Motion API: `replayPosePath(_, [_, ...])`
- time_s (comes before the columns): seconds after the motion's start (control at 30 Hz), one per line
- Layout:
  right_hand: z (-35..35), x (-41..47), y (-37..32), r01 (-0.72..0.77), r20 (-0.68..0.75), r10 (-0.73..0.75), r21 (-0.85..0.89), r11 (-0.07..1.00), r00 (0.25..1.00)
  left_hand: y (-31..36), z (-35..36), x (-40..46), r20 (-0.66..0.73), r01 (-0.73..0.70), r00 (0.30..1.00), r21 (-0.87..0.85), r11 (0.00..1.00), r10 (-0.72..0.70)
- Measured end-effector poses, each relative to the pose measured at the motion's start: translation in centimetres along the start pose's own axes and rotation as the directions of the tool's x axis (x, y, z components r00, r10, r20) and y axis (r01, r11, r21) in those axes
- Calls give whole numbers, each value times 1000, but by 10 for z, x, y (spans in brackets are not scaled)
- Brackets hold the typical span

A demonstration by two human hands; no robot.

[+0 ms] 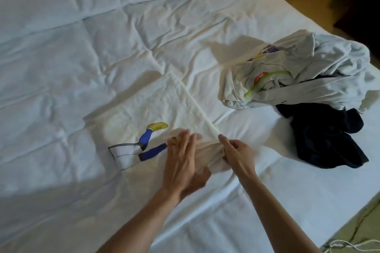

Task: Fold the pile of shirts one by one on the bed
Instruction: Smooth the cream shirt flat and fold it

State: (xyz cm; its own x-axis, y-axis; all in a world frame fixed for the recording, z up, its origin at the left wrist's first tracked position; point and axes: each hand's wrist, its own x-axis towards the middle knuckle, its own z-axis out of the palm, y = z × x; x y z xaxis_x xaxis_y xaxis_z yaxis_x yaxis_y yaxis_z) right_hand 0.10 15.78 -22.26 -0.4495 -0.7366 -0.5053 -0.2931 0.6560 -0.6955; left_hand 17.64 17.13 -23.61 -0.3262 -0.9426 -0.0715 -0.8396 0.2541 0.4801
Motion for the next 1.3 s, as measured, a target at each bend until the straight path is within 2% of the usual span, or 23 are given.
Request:
replayPosePath(0.1, [-1, 12, -3, -26, 83, 31, -55, 998, 996, -2, 26, -10, 6, 81, 997, 136, 987, -83])
replayPosePath(0.23, [-8, 10, -7, -9, 139, 14, -36, 999, 990, 8, 32, 2, -20, 132, 991, 203, 970, -130])
replayPosePath(0.37, [-16, -11, -3, -77, 208, 68, 34, 996, 976, 16, 36, -9, -40, 73, 997, 80, 994, -70])
replayPosePath(0.43, [-28, -32, 0, -164, 353, 147, 20, 986, 924, 11, 31, -34, -40, -2, 999, -7, 1000, 2])
replayPosePath(0.47, [-36, -42, 0, -207, 470, 208, -54, 977, 858, 6, 25, -48, -38, -52, 998, -57, 997, 50])
replayPosePath(0.5, [-45, -51, -1, -199, 589, 271, -185, 962, 761, 0, 19, -64, -36, -109, 994, -108, 988, 105])
replayPosePath(0.53, [-53, -56, -2, -134, 660, 318, -314, 940, 681, -7, 15, -81, -27, -161, 987, -148, 976, 159])
replayPosePath(0.57, [-56, -56, -3, -54, 670, 323, -390, 919, 668, -13, 11, -97, -25, -211, 977, -157, 965, 210])
replayPosePath(0.6, [-57, -50, -1, 16, 612, 267, -415, 910, 744, -18, 8, -110, -33, -259, 966, -132, 957, 257])
replayPosePath(0.63, [-55, -42, -2, 93, 489, 143, -427, 900, 860, -19, 7, -118, -45, -292, 956, -90, 952, 289])
replayPosePath(0.67, [-50, -34, -8, 195, 337, -38, -445, 874, 941, -17, 9, -123, -53, -298, 954, -53, 953, 295])
replayPosePath(0.7, [-43, -27, -15, 327, 234, -241, -476, 816, 942, -11, 12, -124, -48, -281, 959, -25, 959, 280])
replayPosePath(0.73, [-35, -19, -25, 461, 219, -408, -511, 725, 886, -2, 16, -124, -28, -256, 966, -7, 967, 255])
replayPosePath(0.77, [-28, -8, -35, 567, 276, -504, -536, 626, 818, 8, 21, -123, -8, -232, 973, 19, 972, 233])
replayPosePath(0.83, [-15, 15, -60, 702, 492, -505, -563, 436, 709, 25, 31, -119, -9, -199, 979, 104, 974, 201])
replayPosePath(0.87, [-7, 25, -71, 741, 588, -453, -559, 371, 670, 31, 34, -118, -16, -163, 986, 122, 979, 166])
replayPosePath(0.9, [1, 33, -82, 750, 644, -384, -564, 346, 662, 35, 37, -115, -23, -122, 992, 117, 986, 126])
replayPosePath(1.0, [24, 50, -101, 637, 592, -257, -629, 446, 764, 45, 33, -111, -43, -41, 998, -39, 998, 40])
replayPosePath(1.1, [33, 56, -113, 594, 574, -202, -660, 460, 794, 44, 13, -112, -144, -12, 989, -339, 941, -39])
replayPosePath(1.2, [20, 48, -119, 558, 568, -208, -556, 616, 796, 32, -25, -118, -269, 24, 943, -535, 844, -198])
replayPosePath(1.27, [3, 26, -126, 548, 575, -267, -394, 738, 773, 21, -60, -123, -356, 13, 885, -625, 780, -300])
replayPosePath(1.3, [-5, 13, -131, 536, 599, -277, -309, 785, 751, 16, -79, -126, -350, 27, 868, -675, 737, -352])
